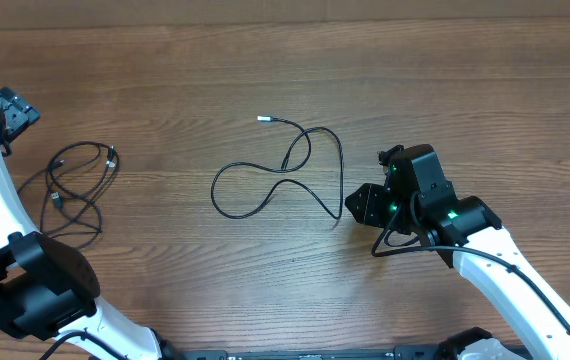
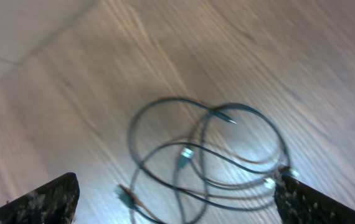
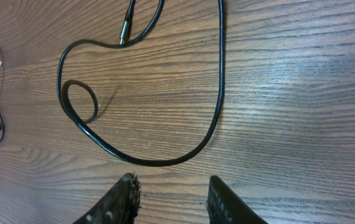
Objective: Untangle cables
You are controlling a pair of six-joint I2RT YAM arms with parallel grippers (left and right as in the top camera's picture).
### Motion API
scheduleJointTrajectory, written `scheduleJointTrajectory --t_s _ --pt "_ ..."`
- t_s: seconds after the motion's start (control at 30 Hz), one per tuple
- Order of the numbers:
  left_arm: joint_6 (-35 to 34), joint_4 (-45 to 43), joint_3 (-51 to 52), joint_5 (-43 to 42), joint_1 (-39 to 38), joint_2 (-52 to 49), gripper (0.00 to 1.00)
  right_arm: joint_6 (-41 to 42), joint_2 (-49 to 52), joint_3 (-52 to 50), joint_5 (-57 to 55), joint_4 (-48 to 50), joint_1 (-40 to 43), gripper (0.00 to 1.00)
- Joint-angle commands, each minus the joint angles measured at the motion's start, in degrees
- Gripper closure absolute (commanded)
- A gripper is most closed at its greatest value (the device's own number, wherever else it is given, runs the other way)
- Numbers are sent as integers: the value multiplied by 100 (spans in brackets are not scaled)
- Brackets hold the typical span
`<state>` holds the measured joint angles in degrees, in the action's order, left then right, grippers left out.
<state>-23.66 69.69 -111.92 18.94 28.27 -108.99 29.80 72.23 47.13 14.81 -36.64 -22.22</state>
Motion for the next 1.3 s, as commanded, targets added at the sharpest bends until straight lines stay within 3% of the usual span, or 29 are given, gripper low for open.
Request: scheduleJointTrajectory --t_s 0.0,0.17,0.3,0.4,0.6,0.73,0.87,1.03,1.07,1.17,1.27 --pt "-11 15 -74 -1270 9 -2 0 -22 2 -4 28 13 -28 66" --pt "581 -129 -74 -3504 -149 -2 0 -22 2 -7 28 15 -26 65" --pt "1237 -310 -74 -4542 -516 -2 0 -22 2 -7 28 11 -26 62" --pt "2044 -326 -74 -4937 -994 -2 0 -22 2 -4 28 11 -26 58" --pt "3412 28 -74 -4940 -2175 -9 0 -20 2 -4 26 -20 -26 50" --pt "3373 267 -72 -4876 -2938 -28 2 98 2 -4 -334 -275 -26 45" --pt "2479 470 -68 -4876 -3609 -90 0 476 2 -4 -1167 -855 -20 42" --pt "1497 527 -68 -4883 -4207 -214 0 990 2 -4 -1692 -1333 61 30" --pt "1248 538 -68 -4887 -4295 -229 0 988 2 -4 -1668 -1346 114 27" --pt "1067 660 -68 -4924 -4522 -238 0 984 2 -4 -1574 -1281 254 0" --pt "1209 673 -68 -4837 -4629 -238 2 855 2 -4 -1561 -1322 323 0"
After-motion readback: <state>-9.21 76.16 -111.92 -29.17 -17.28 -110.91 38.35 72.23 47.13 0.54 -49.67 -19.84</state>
